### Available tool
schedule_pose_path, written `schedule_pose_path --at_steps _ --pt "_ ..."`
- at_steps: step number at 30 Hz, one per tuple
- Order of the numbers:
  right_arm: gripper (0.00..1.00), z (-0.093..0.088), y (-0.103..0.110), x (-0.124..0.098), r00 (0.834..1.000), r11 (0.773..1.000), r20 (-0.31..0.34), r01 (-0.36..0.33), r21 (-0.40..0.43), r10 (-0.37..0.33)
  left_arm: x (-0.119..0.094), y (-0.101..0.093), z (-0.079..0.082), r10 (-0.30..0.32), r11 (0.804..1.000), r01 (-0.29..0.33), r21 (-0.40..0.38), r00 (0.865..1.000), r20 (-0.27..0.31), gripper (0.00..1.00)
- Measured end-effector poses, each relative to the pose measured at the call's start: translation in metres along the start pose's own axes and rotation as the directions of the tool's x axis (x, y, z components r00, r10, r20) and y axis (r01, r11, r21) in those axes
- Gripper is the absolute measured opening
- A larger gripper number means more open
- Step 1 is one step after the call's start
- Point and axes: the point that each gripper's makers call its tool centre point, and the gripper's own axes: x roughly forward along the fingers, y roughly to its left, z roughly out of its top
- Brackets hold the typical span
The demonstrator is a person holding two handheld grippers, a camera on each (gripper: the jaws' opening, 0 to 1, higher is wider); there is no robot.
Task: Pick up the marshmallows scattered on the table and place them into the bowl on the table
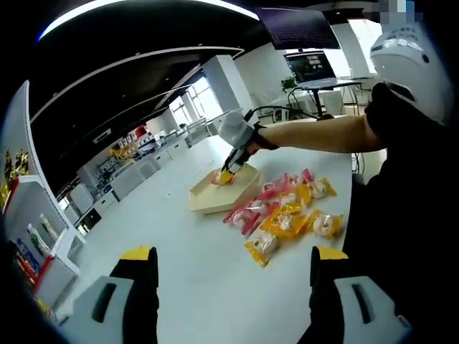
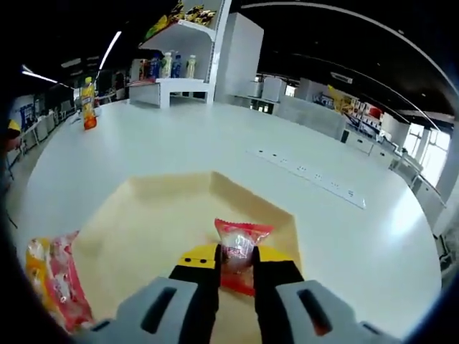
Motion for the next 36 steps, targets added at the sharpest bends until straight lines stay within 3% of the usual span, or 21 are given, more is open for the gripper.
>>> schedule_pose_path --at_steps 11,21,26,33,36 --pt "0.26 0.011 -0.002 -0.010 0.998 1.000 0.068 0.007 0.022 -0.008 -0.002 0.001 0.000 0.005 1.000 -0.005 0.004 1.000 0.005 0.86" --pt "0.40 0.012 -0.003 -0.014 0.997 0.999 0.082 -0.010 0.040 0.007 -0.003 0.005 0.001 0.013 1.000 -0.013 0.003 1.000 0.013 0.86" --pt "0.59 0.019 -0.001 -0.023 0.992 0.997 0.122 -0.027 0.072 0.018 -0.003 0.004 -0.001 0.011 1.000 -0.011 0.003 1.000 0.005 0.86" --pt "0.76 0.029 0.003 -0.031 0.987 0.997 0.159 -0.049 0.067 0.037 -0.002 0.003 0.000 0.010 1.000 -0.010 0.000 1.000 0.008 0.86" --pt "0.94 0.035 0.003 -0.037 0.982 0.999 0.189 -0.029 0.025 0.024 -0.002 0.002 0.000 0.010 1.000 -0.010 0.001 1.000 0.008 0.86"
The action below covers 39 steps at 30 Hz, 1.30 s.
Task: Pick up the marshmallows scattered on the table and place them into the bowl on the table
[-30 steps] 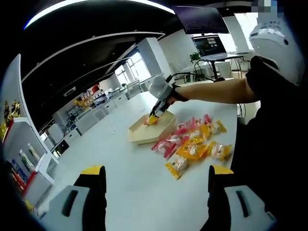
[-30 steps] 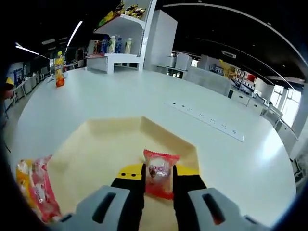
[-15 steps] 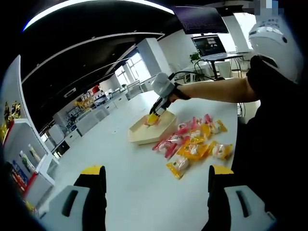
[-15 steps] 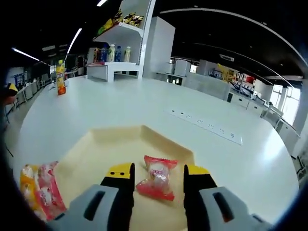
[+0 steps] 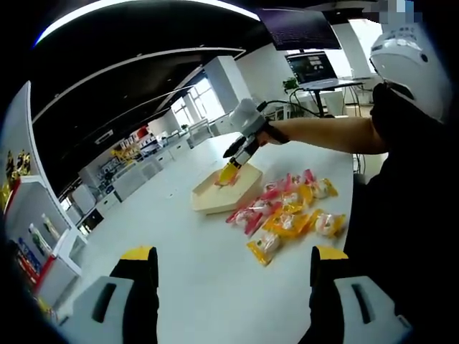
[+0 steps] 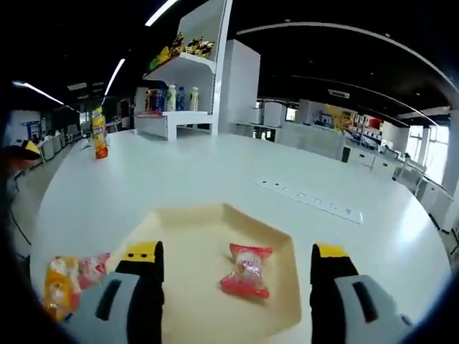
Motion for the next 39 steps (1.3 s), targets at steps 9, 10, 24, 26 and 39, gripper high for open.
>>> schedule_pose_path --at_steps 9,10,24,26,39 --pt "0.97 0.001 0.009 -0.038 0.999 1.000 0.038 0.010 -0.012 -0.009 -0.001 0.001 0.000 0.006 1.000 -0.006 0.001 1.000 0.001 0.86" --pt "0.97 0.003 0.006 -0.040 0.999 1.000 0.042 0.008 -0.003 -0.007 -0.002 0.001 0.001 0.006 1.000 -0.006 0.003 1.000 0.003 0.86" --pt "0.97 -0.004 0.024 -0.129 0.993 0.998 0.117 -0.039 0.058 0.032 0.001 -0.006 0.005 -0.002 1.000 0.002 0.003 1.000 0.017 0.86" --pt "0.97 -0.001 0.028 -0.144 0.988 0.997 0.150 -0.052 0.052 0.044 0.002 -0.007 0.004 -0.003 1.000 0.003 0.004 1.000 0.015 0.86" --pt "0.97 0.000 0.050 -0.213 0.983 0.995 0.162 -0.096 0.037 0.088 0.005 -0.012 0.008 -0.012 1.000 0.012 0.003 1.000 0.023 0.86"
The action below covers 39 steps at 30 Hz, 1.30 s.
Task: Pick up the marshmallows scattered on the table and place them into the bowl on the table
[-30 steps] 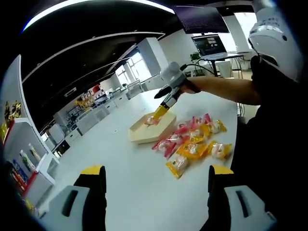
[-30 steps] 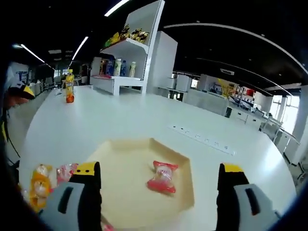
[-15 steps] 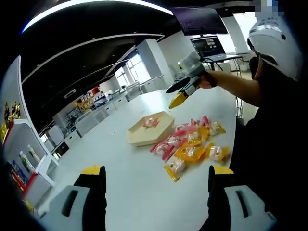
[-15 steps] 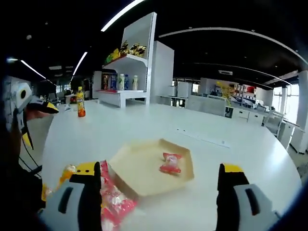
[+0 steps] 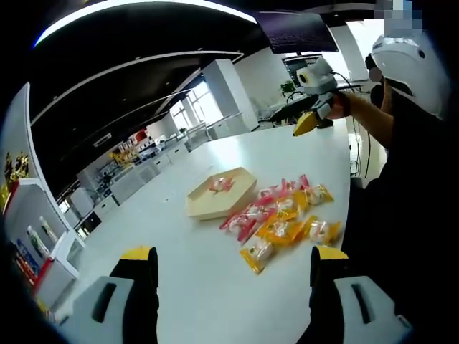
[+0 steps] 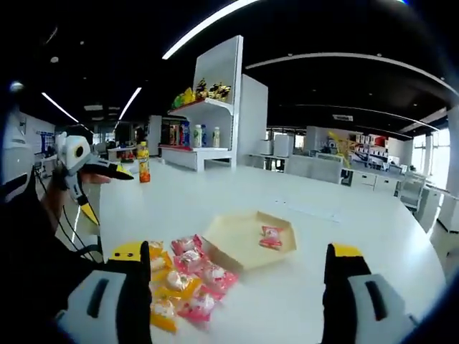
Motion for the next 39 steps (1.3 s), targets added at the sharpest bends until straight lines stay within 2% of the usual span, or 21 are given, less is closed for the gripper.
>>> schedule_pose_path --at_steps 4,11,14,19,30,39 --pt "0.97 -0.005 0.009 -0.011 0.999 0.999 -0.027 -0.028 -0.029 0.027 0.000 -0.001 0.000 -0.002 1.000 0.002 -0.001 1.000 0.000 0.86" --pt "0.97 -0.013 0.009 -0.028 0.998 0.998 -0.068 -0.011 -0.058 0.007 0.001 -0.001 -0.002 -0.002 1.000 0.002 -0.005 1.000 -0.001 0.86" --pt "0.97 -0.006 0.007 -0.034 0.998 0.997 -0.059 0.001 -0.083 -0.006 0.003 -0.002 -0.002 -0.005 1.000 0.005 -0.003 1.000 0.000 0.86" --pt "0.97 0.003 0.014 -0.035 0.999 0.996 -0.036 -0.023 -0.081 0.020 0.006 -0.008 -0.002 -0.022 1.000 0.022 0.004 1.000 0.001 0.86" --pt "0.96 -0.002 0.028 -0.035 0.996 0.991 -0.065 -0.065 -0.117 0.058 0.005 -0.009 -0.002 -0.022 1.000 0.022 0.003 1.000 0.001 0.86" --pt "0.91 -0.011 0.027 -0.030 0.994 0.990 -0.094 -0.065 -0.126 0.054 0.005 -0.010 -0.001 -0.023 1.000 0.023 0.005 1.000 0.000 0.86"
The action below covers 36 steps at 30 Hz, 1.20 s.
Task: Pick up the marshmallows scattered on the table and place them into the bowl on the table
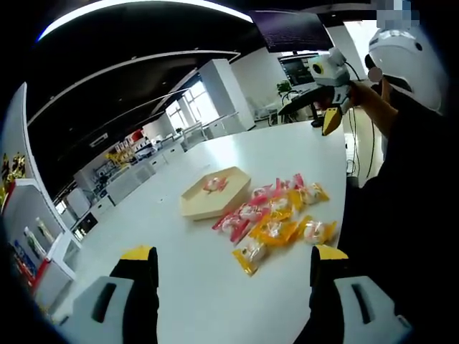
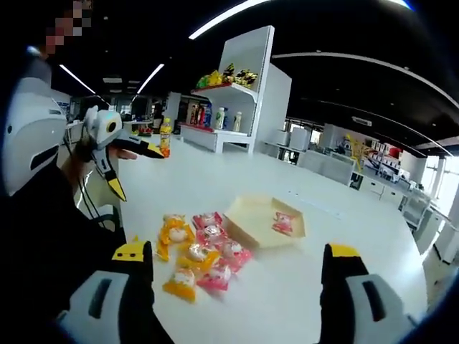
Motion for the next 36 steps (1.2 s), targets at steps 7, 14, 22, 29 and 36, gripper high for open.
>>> schedule_pose_path --at_steps 7,14,22,29,36 --pt "0.83 -0.016 0.020 0.018 0.993 0.990 -0.021 -0.111 0.082 0.113 0.001 -0.002 0.000 -0.005 1.000 0.005 0.001 1.000 0.001 0.86" --pt "0.70 -0.040 0.010 0.037 0.993 0.992 -0.088 -0.074 0.106 0.083 0.001 -0.003 -0.001 -0.008 1.000 0.008 0.002 1.000 -0.002 0.86" --pt "0.62 -0.067 0.010 0.062 0.984 0.989 -0.159 -0.062 0.136 0.084 0.002 -0.002 0.001 -0.009 1.000 0.009 0.009 1.000 0.002 0.86" --pt "0.45 -0.081 0.004 0.075 0.982 0.981 -0.175 -0.034 0.192 0.068 0.002 -0.003 -0.001 -0.011 1.000 0.011 0.005 1.000 -0.005 0.85" --pt "0.35 -0.098 0.010 0.082 0.972 0.971 -0.223 -0.021 0.239 0.076 0.001 -0.001 0.000 -0.007 1.000 0.007 0.002 1.000 0.000 0.85"
